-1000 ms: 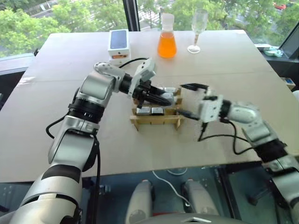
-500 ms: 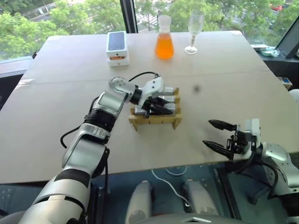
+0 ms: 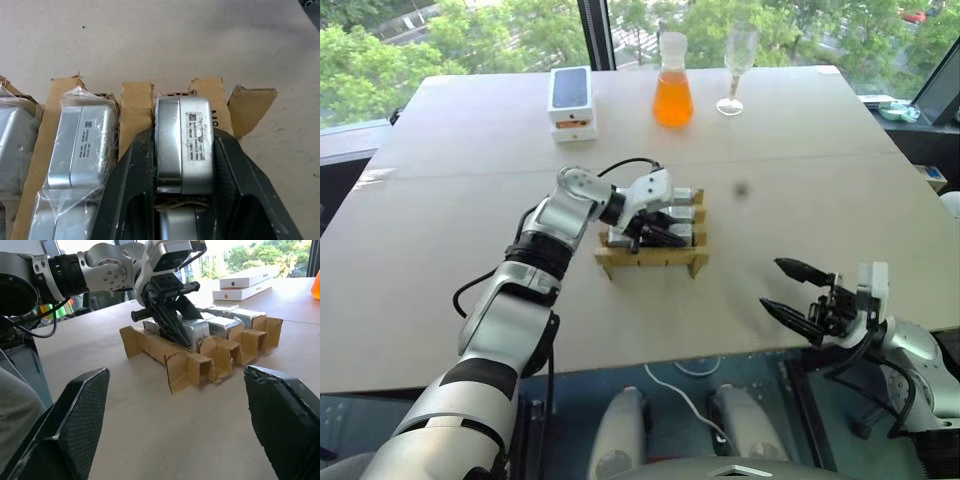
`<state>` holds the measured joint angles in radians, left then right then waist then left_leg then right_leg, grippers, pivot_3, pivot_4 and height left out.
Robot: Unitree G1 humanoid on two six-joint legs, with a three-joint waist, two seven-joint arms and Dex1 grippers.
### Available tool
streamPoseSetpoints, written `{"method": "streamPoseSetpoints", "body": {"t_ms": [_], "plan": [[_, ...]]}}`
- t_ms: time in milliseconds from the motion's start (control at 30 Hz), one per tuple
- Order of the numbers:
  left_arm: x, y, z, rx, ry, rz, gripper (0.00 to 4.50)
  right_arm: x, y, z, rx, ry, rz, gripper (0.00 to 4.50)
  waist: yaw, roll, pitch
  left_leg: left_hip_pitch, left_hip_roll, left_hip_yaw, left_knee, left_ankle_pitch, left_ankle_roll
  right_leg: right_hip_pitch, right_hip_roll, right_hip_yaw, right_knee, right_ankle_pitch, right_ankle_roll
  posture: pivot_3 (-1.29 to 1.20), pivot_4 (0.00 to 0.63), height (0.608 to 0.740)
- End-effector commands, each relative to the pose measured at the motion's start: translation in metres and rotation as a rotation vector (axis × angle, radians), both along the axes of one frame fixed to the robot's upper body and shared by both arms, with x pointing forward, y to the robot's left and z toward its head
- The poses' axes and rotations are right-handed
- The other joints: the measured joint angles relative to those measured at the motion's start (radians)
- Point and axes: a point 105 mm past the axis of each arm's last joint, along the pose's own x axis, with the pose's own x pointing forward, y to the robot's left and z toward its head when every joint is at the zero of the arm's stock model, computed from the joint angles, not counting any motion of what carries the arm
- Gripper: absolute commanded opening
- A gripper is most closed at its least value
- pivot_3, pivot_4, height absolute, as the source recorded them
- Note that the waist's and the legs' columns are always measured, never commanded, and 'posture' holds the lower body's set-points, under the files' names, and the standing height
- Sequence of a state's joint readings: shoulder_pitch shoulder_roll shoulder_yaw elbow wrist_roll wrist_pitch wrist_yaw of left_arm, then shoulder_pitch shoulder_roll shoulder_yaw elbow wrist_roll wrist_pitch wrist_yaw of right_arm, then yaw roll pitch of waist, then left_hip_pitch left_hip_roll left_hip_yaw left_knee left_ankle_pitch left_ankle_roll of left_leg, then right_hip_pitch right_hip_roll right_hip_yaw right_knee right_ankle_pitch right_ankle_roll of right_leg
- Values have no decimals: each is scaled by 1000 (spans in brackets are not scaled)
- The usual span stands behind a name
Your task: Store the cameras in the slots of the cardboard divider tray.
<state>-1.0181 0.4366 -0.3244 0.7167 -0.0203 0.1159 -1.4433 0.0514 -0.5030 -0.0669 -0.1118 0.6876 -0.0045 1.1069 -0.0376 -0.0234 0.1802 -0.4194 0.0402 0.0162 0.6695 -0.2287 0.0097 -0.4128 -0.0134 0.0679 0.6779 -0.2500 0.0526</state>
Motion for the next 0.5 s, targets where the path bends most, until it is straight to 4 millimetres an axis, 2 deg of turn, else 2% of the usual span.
{"method": "streamPoseSetpoints", "body": {"t_ms": [33, 100, 133, 200, 267, 300, 333, 500], "plan": [[-1, -3, 4, 12, -23, -31, 880, 0, -2, 12, 3, -61, -14, 4275, 0, 0, 0, 0, 0, 0, 0, 0, 0, 0, 0, 0, 0, 0, 0, 0, 150, 740], [0, -4, 5, -6, -18, -21, 880, 0, -1, 12, 4, -62, -12, 4275, 1, 0, 0, 0, 0, 0, 0, 0, 0, 0, 0, 0, 0, 0, 0, 0, 150, 740], [-1, -6, 8, -19, -19, -25, 1680, 0, -1, 13, 5, -62, -10, 4275, 1, 0, 0, 0, 0, 0, 0, 0, 0, 0, 0, 0, 0, 0, 0, 0, 150, 740], [3, -8, 19, -61, -62, -2, 2289, 0, -2, 14, -1, -63, -10, 4275, 2, 0, 0, 0, 0, 0, 0, 0, 0, 0, 0, 0, 0, 0, 0, 0, 150, 740], [5, -8, 29, -87, -101, 20, 3168, 0, -5, 13, -9, -60, -11, 4275, 2, 0, 0, 0, 0, 0, 0, 0, 0, 0, 0, 0, 0, 0, 0, 0, 150, 740], [3, -8, 34, -97, -105, 18, 3811, 0, -6, 13, -13, -59, -12, 4275, 3, 0, 0, 0, 0, 0, 0, 0, 0, 0, 0, 0, 0, 0, 0, 0, 150, 740], [1, -7, 41, -114, -106, 12, 4232, 0, -6, 12, -15, -57, -11, 4275, 3, 0, 0, 0, 0, 0, 0, 0, 0, 0, 0, 0, 0, 0, 0, 0, 150, 740], [-15, 5, 72, -215, -160, 31, 4232, -1, -9, 12, -23, -54, -9, 4275, -3, 0, 0, 0, 0, 0, 0, 0, 0, 0, 0, 0, 0, 1, -1, 0, 150, 740]]}}
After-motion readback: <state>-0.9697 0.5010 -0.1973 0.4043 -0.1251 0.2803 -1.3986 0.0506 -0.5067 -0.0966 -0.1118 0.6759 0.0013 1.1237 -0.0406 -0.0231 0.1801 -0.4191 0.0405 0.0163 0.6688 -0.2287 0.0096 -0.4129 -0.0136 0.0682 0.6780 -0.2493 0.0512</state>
